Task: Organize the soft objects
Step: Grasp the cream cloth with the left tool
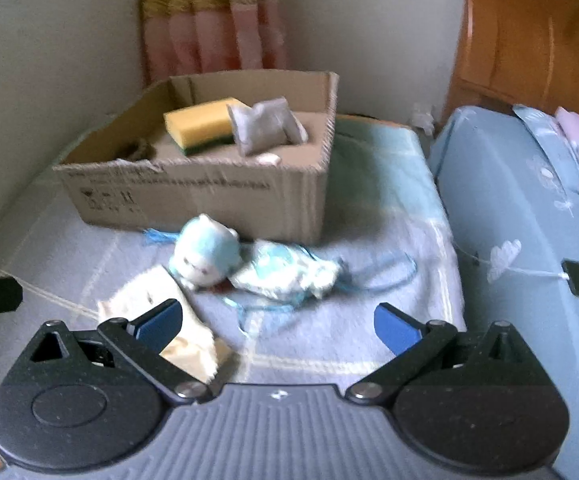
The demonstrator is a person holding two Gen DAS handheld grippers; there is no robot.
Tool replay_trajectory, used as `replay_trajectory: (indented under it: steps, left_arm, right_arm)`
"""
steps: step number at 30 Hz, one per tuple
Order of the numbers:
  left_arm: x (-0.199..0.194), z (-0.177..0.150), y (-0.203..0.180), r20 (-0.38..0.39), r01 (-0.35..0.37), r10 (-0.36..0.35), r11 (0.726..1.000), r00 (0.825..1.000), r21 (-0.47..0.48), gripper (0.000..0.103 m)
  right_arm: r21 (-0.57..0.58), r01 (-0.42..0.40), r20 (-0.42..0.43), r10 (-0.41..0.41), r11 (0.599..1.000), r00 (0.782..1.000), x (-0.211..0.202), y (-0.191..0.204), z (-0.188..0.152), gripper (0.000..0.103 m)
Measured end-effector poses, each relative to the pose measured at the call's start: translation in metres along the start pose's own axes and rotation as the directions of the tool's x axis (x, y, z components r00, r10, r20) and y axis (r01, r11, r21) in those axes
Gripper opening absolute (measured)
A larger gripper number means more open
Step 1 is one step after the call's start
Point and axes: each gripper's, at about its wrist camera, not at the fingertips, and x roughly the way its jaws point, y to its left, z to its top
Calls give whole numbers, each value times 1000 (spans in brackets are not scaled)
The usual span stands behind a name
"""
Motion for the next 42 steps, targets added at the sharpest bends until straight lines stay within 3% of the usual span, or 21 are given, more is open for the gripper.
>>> replay_trajectory:
  steps: [3,11,15,19,27,34,37,39,42]
  left_arm:
    - [12,-5,-9,-21,31,-30,999,999,38,99]
    - [48,-18,-23,-131,114,-106,992,986,59,99]
    - [63,-23,-33,-172,114,-96,989,980,99,100]
    - [69,-24,-46,-152,74,-47,982,987,176,103]
    - [82,-13,-50,-95,94,-76,976,993,196,103]
    - [93,-2,-58,-82,98,-82,974,993,204,101]
    - [90,-1,-61,-63,106,-94,971,994,214,84]
    - [85,0,-63,-59,120,-109,968,992,222,63]
    - [80,-1,-61,-56,124,-115,967,992,222,42]
  right_arm:
    - [-5,55,-10,-55,998,998,1,-4,-8,103]
    - [57,44,-36,-42,997,998,1,-24,-21,103]
    - [34,31,-44,-29,999,999,-1,-23,-22,103]
    - [20,6,-50,-5,1000,999,-2,-24,-23,103]
    - [87,-46,-46,50,995,998,-2,-38,-23,103]
    - [114,-41,-61,48,993,997,4,-48,-25,103]
    - [107,-35,-65,42,994,997,7,-48,-24,103]
    - [101,-38,-66,45,994,997,8,-47,-23,103]
    - [86,-37,-68,43,996,997,10,-45,-22,103]
